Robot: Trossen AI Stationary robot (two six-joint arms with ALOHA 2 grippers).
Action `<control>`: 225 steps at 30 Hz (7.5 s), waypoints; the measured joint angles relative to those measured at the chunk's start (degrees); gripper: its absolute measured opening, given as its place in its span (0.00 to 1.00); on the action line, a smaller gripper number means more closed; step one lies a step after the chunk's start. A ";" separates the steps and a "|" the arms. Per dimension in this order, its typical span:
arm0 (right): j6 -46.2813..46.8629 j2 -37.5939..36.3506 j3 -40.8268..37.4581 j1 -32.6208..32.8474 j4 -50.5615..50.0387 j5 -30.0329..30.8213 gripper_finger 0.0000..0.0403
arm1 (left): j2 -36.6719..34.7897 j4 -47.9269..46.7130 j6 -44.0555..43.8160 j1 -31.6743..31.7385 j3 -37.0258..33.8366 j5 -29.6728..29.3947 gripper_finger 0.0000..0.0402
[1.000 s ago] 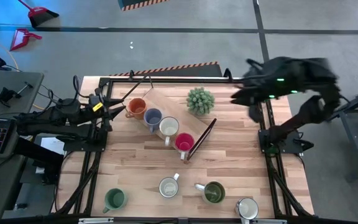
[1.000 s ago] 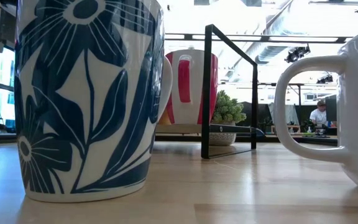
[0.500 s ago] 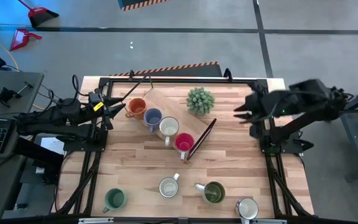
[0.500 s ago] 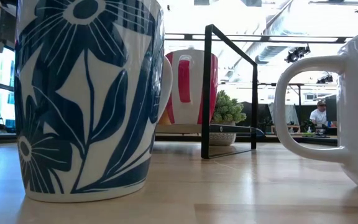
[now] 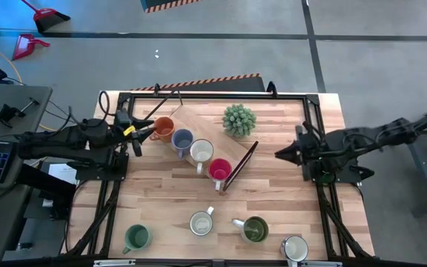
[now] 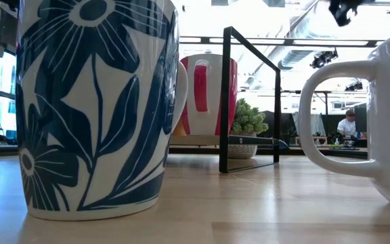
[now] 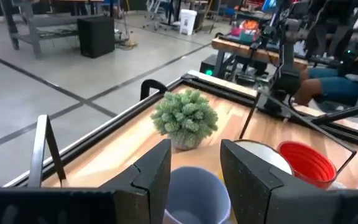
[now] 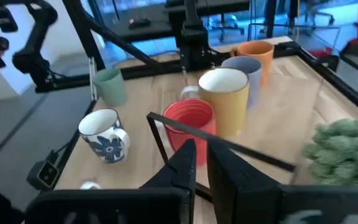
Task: Place coffee mugs
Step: Put the light green mug on the shelf
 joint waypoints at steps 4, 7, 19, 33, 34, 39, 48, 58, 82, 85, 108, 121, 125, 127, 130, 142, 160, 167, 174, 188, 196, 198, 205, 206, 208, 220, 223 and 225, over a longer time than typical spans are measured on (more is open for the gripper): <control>0.18 -4.61 -10.04 0.00 12.11 -0.17 0.04 | 0.60 3.37 0.61 0.00 -0.04 1.34 0.32; 0.00 -6.35 -14.53 -0.03 17.04 0.03 0.04 | 0.33 7.40 5.36 0.00 -0.04 4.67 0.32; 2.54 -6.92 -15.89 -0.15 20.60 7.03 0.04 | 0.21 13.59 12.30 -0.04 -0.04 15.57 0.32; 11.54 -6.91 -15.85 -0.15 16.00 8.96 0.04 | 10.75 -16.05 -3.12 -8.25 17.74 24.18 0.32; 12.39 -6.91 -15.85 -0.15 15.99 8.31 0.04 | 12.40 -18.06 -4.10 -9.44 20.16 24.78 0.32; 13.71 -6.91 -15.85 -0.15 16.16 6.90 0.04 | 20.58 -25.74 -11.65 -16.94 27.45 28.06 0.32; 17.66 -6.91 -15.83 -0.15 16.46 6.90 0.04 | 32.99 -27.72 -24.17 -29.37 29.22 35.49 0.32; 18.82 -6.89 -15.83 -0.15 16.44 6.62 0.04 | 44.53 -34.44 -39.02 -40.03 28.88 30.29 0.32; 19.16 -6.84 -15.83 -0.15 16.02 5.00 0.04 | 62.81 -31.59 -53.12 -52.15 28.09 31.42 0.32; 19.27 -6.84 -15.83 -0.15 16.02 4.47 0.04 | 64.50 -30.40 -53.70 -52.50 28.08 31.38 0.32; 19.11 -6.84 -15.81 -0.14 16.05 1.95 0.04 | 74.83 -30.23 -55.86 -52.26 28.06 31.68 0.32; 19.10 -6.82 -15.81 -0.14 16.02 1.75 0.04 | 74.61 -30.55 -52.53 -48.40 28.13 31.51 0.02; 19.08 -6.80 -15.81 -0.15 16.00 1.75 0.04 | 73.83 -30.72 -48.75 -44.96 27.98 30.84 0.02; 18.79 -6.80 -15.81 -0.13 15.79 1.75 0.04 | 72.34 -31.23 -47.31 -42.85 27.96 30.16 0.02; 18.58 -6.80 -15.81 -0.13 14.55 1.76 0.04 | 68.46 -31.68 -45.44 -39.89 27.96 29.03 0.02; 20.13 -6.78 -15.81 -0.15 11.02 1.78 0.04 | 49.09 -33.88 -42.70 -25.52 28.09 25.74 0.02; 20.11 -6.78 -15.81 -0.15 11.19 3.17 0.04 | 57.01 -44.89 -7.43 11.35 53.10 21.32 0.02; 20.13 -6.78 -15.81 -0.15 11.19 3.15 0.04 | 67.78 -48.86 1.27 22.66 66.84 21.88 0.02; 20.13 -6.78 -15.81 -0.15 11.21 3.15 0.04 | 76.18 -54.86 5.41 29.98 74.81 21.40 0.02; 20.04 -6.78 -15.81 -0.15 11.21 3.11 0.04 | 85.66 -54.76 15.48 34.64 75.12 16.49 0.02; 20.12 -6.78 -15.83 -0.13 11.21 3.10 0.04 | 88.44 -54.63 18.06 36.26 75.12 16.82 0.02; 20.13 -6.79 -15.81 -0.14 11.21 3.08 0.04 | 88.40 -54.62 18.13 36.66 75.12 17.01 0.02; 20.13 -6.80 -15.81 -0.14 11.21 3.08 0.04 | 88.36 -56.96 20.96 37.68 74.36 16.30 0.02; 20.13 -6.78 -15.83 -0.15 11.22 3.08 0.04 | 88.36 -56.85 20.98 37.68 74.01 16.15 0.02; 20.14 -6.79 -15.81 -0.15 11.24 3.08 0.04 | 88.17 -56.60 21.05 37.68 72.85 16.14 0.02; 21.07 -6.80 -15.83 -0.15 14.05 3.08 0.04 | 87.64 -51.91 20.04 35.53 66.01 17.35 0.02; 21.05 -6.79 -15.83 -0.14 14.16 3.08 0.04 | 87.64 -48.85 20.04 34.60 66.01 17.59 0.02; 21.05 -6.80 -15.83 -0.13 14.14 3.08 0.04 | 87.64 -48.92 20.10 34.33 66.03 17.92 0.02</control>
